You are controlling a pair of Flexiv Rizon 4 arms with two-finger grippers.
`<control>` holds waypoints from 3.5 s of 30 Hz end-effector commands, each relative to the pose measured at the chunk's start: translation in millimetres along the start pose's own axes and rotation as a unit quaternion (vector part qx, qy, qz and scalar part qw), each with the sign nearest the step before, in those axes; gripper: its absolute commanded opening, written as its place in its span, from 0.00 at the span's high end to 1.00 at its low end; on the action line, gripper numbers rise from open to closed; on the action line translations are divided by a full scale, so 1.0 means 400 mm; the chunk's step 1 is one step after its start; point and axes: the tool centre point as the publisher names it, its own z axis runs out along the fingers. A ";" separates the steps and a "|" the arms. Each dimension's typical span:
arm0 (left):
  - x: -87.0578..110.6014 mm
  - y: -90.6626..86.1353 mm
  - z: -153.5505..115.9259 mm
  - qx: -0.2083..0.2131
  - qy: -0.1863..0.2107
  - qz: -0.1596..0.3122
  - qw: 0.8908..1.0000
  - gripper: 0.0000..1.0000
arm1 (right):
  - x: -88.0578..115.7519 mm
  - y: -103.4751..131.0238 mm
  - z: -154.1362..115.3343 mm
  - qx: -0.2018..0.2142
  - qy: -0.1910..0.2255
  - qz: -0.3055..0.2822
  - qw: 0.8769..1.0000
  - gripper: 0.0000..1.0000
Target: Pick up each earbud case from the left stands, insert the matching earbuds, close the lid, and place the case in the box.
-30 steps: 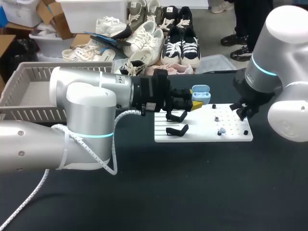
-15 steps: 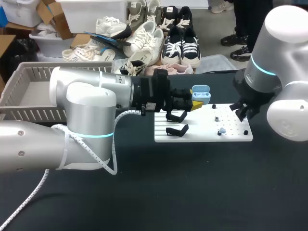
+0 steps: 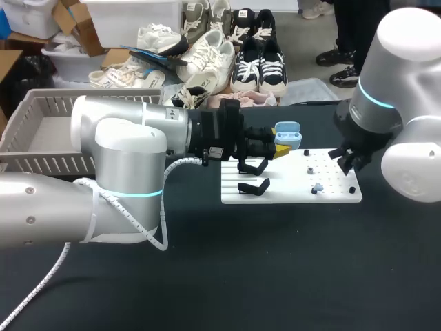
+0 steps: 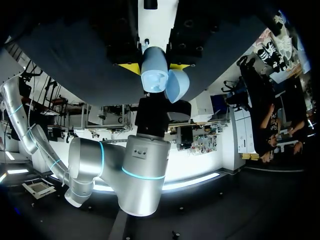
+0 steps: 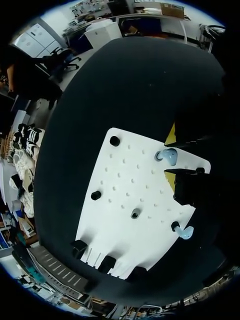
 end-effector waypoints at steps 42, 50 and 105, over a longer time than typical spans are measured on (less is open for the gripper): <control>0.001 -0.003 -0.001 -0.002 -0.001 0.000 1.000 1.00 | 0.026 0.016 -0.091 0.001 -0.019 -0.010 1.000 1.00; 0.001 -0.003 -0.001 -0.002 -0.001 0.000 1.000 1.00 | 0.041 0.022 -0.115 -0.021 -0.018 -0.022 0.999 1.00; 0.001 -0.003 -0.001 -0.002 -0.001 0.000 1.000 1.00 | 0.134 0.079 -0.283 0.096 0.074 0.420 0.900 1.00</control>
